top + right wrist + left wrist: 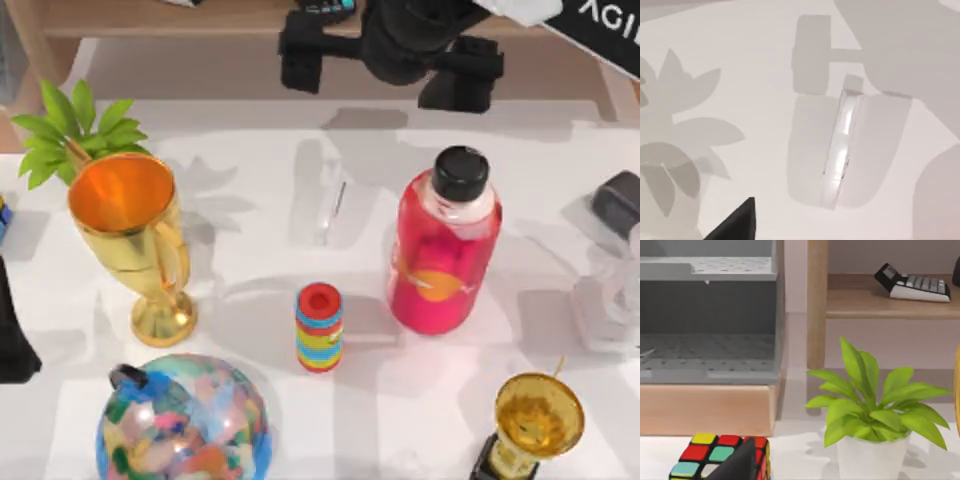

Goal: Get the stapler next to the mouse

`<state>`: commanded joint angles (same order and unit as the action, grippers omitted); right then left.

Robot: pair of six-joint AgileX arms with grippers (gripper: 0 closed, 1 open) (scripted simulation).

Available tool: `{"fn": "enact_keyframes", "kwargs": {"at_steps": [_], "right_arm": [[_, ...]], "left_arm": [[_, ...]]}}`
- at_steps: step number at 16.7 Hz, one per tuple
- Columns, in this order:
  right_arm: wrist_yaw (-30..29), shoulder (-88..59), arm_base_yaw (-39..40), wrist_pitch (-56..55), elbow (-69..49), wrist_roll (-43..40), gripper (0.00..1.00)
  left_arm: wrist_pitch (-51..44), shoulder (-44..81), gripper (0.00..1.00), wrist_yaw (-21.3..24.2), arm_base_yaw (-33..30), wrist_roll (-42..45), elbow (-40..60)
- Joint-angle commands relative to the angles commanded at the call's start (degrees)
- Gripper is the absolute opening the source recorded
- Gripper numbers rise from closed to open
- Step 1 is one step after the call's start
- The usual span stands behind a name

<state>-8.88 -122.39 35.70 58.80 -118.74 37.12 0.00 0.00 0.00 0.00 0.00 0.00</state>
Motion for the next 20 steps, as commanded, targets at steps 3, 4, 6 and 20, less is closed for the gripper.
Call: {"fn": "enact_keyframes", "kwargs": {"at_steps": [3,4,6,20], "right_arm": [[-2.07,-13.75,1.44,6.46,-14.66,5.92,1.00],[-2.70,-17.68,1.78,8.43,-18.76,7.69,1.00],[-3.80,-24.37,2.34,12.02,-25.53,10.79,1.00],[-5.14,-33.74,2.41,13.98,-31.06,14.32,1.00]], "left_arm": [[0.00,0.00,1.00,0.00,0.00,0.00,0.00],[0.00,0.00,1.00,0.00,0.00,0.00,0.00],[0.00,0.00,1.00,0.00,0.00,0.00,0.00],[0.00,0.00,1.00,0.00,0.00,0.00,0.00]]}}
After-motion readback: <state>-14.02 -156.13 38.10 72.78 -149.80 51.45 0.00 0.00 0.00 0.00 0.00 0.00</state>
